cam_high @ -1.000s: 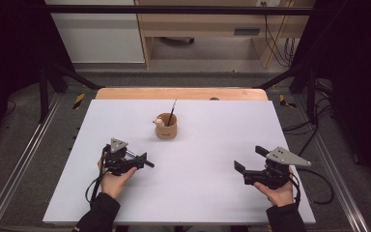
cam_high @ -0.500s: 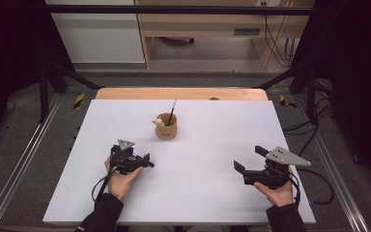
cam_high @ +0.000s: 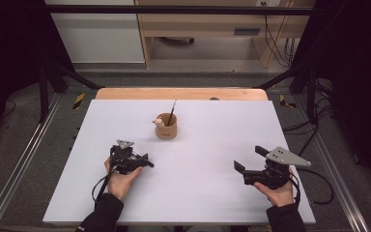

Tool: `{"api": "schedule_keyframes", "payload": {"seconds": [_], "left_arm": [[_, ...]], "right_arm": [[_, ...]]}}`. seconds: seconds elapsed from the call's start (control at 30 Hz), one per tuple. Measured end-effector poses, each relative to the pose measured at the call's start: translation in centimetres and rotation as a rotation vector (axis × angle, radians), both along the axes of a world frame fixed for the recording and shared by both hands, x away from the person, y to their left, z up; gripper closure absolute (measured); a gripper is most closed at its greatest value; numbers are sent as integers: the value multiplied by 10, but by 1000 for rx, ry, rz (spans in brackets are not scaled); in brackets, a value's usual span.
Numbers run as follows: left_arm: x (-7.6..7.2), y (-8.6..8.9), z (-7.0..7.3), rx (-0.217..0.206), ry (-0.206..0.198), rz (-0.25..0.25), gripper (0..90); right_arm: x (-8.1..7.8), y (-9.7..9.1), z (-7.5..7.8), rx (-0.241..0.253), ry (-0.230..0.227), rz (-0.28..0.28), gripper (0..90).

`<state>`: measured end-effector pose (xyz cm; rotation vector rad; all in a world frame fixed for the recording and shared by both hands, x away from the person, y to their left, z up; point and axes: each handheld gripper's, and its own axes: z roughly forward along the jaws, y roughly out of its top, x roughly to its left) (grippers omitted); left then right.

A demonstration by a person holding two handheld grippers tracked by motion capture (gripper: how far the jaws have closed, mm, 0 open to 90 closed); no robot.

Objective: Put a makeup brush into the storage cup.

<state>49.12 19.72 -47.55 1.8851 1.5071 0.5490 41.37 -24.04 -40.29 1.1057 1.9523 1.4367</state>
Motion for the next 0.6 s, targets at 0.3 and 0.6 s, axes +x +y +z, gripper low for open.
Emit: {"api": "schedule_keyframes", "payload": {"seconds": [0.3, 0.6], "left_arm": [[-4, 5, 2, 12, 26, -1, 417], [-7, 13, 4, 4, 51, -18, 529]], "right_arm": [[0, -1, 0, -2, -2, 1, 55], [-1, -1, 1, 0, -2, 2, 55]]}}
